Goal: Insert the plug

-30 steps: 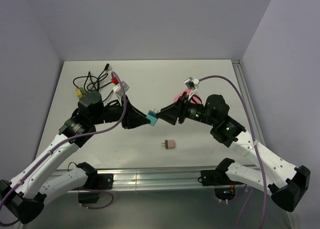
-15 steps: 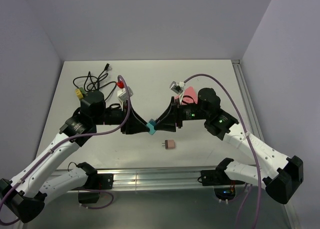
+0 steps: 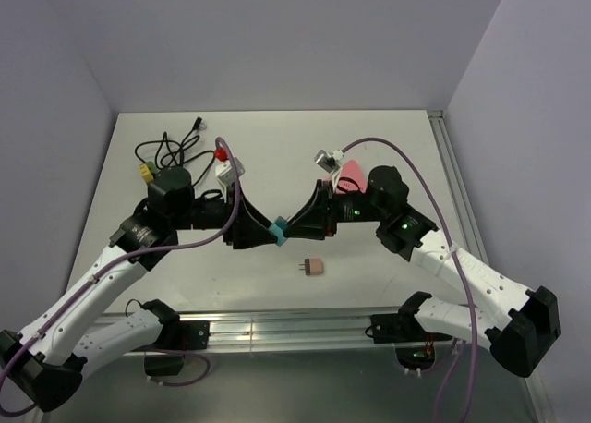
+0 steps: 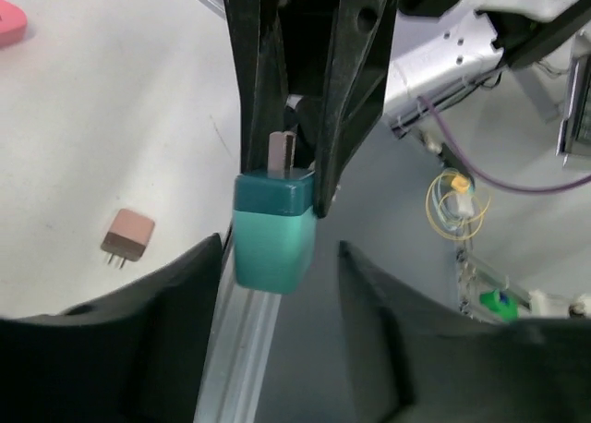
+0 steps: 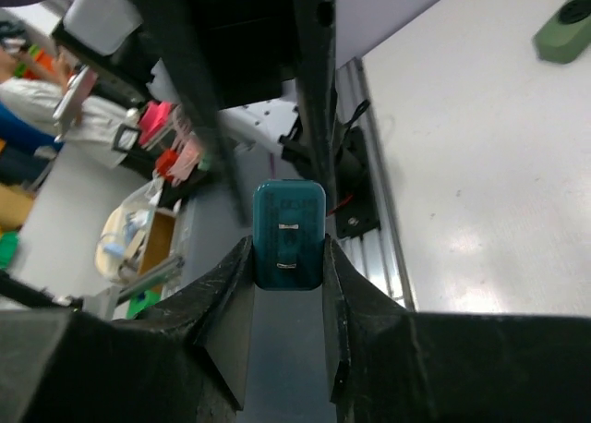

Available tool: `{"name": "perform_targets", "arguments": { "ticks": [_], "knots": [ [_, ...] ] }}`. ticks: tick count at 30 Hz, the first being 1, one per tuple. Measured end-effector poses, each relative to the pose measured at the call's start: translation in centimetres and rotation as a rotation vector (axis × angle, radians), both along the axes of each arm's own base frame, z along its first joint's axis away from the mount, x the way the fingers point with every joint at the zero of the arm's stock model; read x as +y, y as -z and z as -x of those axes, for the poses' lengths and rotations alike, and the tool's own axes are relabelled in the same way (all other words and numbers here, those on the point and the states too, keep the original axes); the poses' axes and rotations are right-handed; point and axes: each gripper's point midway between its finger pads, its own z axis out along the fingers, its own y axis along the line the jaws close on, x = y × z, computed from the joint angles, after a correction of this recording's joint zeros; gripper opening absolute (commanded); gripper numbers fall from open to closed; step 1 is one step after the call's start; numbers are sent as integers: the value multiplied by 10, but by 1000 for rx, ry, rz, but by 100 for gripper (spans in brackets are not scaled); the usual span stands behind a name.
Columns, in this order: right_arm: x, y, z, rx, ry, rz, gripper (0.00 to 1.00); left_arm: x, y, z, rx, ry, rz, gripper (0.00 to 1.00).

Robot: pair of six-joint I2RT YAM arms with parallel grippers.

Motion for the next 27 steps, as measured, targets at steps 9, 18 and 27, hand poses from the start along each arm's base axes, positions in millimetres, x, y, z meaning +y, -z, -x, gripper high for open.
{"name": "perform_targets", "arguments": {
  "ticks": [9,18,27],
  "knots": [
    [-7,-7,-10,3,168,-136,0,6,-23,-9,-38,-137,115,99],
    [-9,-34,-12,3,241,-304,0,8,-26,-22,13,-250,235,99],
    [4,-41,-16,25,263,-357,0,15,-52,-22,-19,-291,363,77]
  ]
}}
